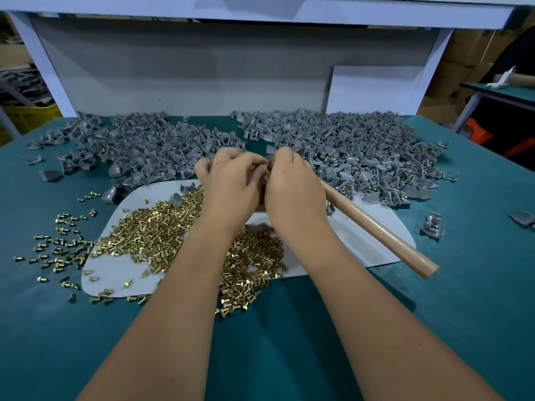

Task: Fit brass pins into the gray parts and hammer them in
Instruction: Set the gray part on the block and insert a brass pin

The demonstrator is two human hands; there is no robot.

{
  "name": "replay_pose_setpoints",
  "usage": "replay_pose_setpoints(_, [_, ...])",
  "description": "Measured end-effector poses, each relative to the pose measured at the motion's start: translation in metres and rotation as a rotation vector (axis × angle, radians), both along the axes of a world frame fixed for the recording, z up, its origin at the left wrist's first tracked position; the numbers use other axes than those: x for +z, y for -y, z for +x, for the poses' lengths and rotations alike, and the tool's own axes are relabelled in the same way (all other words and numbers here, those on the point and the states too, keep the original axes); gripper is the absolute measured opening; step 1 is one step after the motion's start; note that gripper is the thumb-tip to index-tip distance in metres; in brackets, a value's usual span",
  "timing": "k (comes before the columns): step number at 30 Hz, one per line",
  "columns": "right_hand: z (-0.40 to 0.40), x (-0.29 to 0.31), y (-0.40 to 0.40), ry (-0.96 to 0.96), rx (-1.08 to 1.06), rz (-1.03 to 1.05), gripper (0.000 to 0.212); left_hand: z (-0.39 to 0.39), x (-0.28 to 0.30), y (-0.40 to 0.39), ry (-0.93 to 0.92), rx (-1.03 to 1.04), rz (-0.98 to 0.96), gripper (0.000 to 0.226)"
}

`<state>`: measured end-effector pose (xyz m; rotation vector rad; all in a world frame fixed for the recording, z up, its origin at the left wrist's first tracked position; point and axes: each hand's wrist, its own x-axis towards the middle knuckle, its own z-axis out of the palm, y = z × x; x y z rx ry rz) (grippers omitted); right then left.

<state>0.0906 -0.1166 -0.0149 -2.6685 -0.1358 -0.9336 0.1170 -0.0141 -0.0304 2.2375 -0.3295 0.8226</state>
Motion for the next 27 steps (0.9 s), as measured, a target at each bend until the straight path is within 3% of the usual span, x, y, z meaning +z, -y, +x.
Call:
replay_pose_setpoints(3, [0.002,0.001,0.007,-0.046,0.047,0.216,0.014,0.003,0.002,-0.006,-0.171,-0.116,-0.262,0.014])
replay_pose_setpoints(5, [0.002,0.002,0.013,-0.043,0.049,0.224,0.014,0.002,0.005,-0.008,-0.244,-0.188,-0.385,0.017])
replay_pose_setpoints(10, [0.000,0.011,0.029,0.045,-0.192,-0.134,0.020,-0.002,0.007,-0.008,-0.244,-0.293,-0.514,0.020])
replay_pose_setpoints(13, [0.000,0.021,0.037,-0.215,-0.335,-0.150,0.030,0.000,0.004,-0.010,-0.258,-0.258,-0.528,0.021])
replay_pose_setpoints(16, [-0.001,0.024,0.049,-0.461,-0.290,-0.095,0.015,0.002,0.001,-0.011,-0.311,-0.218,-0.569,0.023])
replay_pose_setpoints(19, [-0.005,0.022,0.050,-0.541,-0.280,-0.122,0.015,0.004,-0.003,-0.010,-0.351,-0.153,-0.516,0.015])
replay_pose_setpoints(22, [-0.007,0.018,0.051,-0.476,-0.264,-0.074,0.012,0.007,-0.008,-0.010,-0.331,0.001,-0.340,0.007])
replay_pose_setpoints(27, [-0.010,0.026,0.058,-0.328,-0.286,0.064,0.010,0.011,-0.010,-0.013,-0.231,0.159,-0.078,0.016])
